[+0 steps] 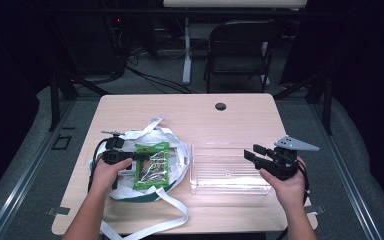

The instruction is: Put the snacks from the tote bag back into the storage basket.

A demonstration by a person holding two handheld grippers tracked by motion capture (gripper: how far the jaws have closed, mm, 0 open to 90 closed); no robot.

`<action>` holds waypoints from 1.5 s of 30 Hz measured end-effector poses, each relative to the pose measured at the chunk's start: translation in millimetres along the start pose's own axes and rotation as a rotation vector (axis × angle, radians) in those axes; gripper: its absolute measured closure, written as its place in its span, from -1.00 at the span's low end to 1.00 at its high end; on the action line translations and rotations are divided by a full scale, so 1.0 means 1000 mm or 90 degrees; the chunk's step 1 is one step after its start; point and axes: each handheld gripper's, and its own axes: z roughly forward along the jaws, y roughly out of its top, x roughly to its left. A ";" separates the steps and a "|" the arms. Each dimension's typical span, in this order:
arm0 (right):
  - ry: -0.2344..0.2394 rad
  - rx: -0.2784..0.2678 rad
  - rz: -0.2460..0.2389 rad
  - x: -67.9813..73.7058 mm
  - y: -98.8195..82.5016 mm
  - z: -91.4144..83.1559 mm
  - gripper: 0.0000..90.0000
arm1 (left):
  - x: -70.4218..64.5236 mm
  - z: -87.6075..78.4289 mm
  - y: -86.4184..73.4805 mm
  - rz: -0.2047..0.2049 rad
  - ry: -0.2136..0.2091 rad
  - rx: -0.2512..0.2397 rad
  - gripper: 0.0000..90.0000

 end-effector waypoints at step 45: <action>-0.004 0.005 -0.036 0.002 0.002 0.004 0.16 | -0.020 -0.047 0.006 0.119 0.003 -0.086 0.61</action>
